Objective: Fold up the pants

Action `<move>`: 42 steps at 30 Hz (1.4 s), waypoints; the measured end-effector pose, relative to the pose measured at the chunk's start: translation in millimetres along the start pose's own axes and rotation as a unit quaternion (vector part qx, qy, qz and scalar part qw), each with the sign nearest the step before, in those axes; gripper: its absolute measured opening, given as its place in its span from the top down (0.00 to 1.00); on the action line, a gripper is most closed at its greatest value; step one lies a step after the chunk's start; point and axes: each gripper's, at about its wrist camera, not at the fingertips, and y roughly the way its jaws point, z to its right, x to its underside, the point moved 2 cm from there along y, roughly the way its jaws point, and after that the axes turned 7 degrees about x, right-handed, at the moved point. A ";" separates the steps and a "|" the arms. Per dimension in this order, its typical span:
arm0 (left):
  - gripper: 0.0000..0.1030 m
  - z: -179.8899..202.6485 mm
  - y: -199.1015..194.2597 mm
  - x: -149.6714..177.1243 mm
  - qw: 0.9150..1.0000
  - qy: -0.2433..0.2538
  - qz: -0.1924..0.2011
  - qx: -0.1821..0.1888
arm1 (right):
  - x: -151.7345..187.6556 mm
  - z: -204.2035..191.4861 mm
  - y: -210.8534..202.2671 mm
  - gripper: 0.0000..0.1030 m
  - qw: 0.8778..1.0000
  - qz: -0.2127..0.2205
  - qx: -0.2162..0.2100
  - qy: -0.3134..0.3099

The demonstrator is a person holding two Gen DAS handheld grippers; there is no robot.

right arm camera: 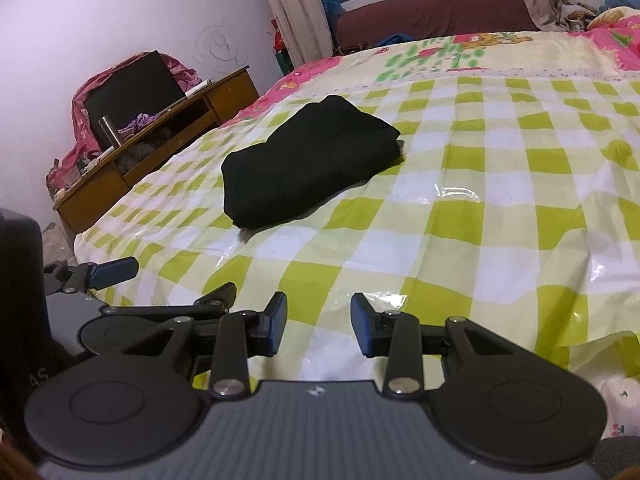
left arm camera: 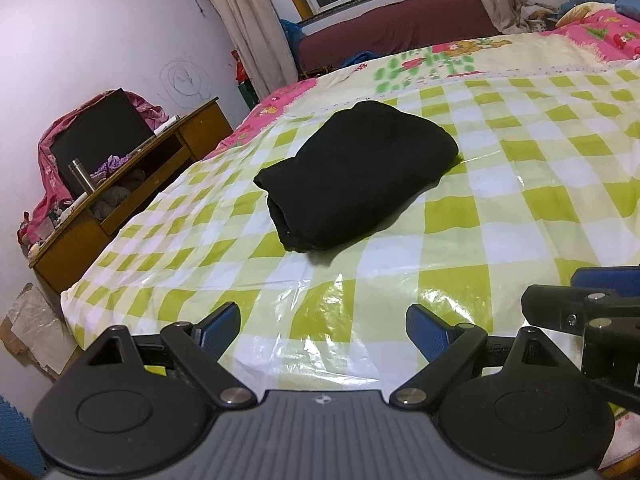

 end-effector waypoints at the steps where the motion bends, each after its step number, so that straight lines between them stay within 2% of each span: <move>1: 0.01 -0.3 0.0 0.4 1.000 -0.001 -0.001 0.000 | 0.4 0.3 0.2 0.64 1.000 0.000 -0.001 -0.001; 26: 0.01 4.9 12.2 19.7 0.999 -0.019 -0.036 0.029 | 9.8 4.5 9.3 0.64 1.000 -0.018 0.011 -0.017; 29: 0.01 15.0 11.8 27.4 0.998 -0.011 -0.036 0.049 | 14.7 -0.4 10.7 0.58 0.999 -0.024 -0.002 -0.030; 32: 0.01 19.2 3.7 29.7 0.999 0.002 -0.005 0.040 | 11.3 -3.5 -6.2 0.59 0.999 0.032 0.004 -0.035; 35: 0.01 9.7 8.4 28.8 0.998 -0.025 -0.013 0.057 | 4.9 7.1 -16.6 0.58 0.997 0.071 0.018 -0.009; 39: 0.01 0.7 18.3 34.2 0.996 -0.050 -0.032 0.062 | 7.5 13.5 -4.4 0.57 0.998 0.038 0.041 -0.001; 42: 0.01 -4.1 19.8 35.0 0.996 -0.060 -0.028 0.062 | 13.3 5.3 1.0 0.57 0.998 0.025 0.045 -0.027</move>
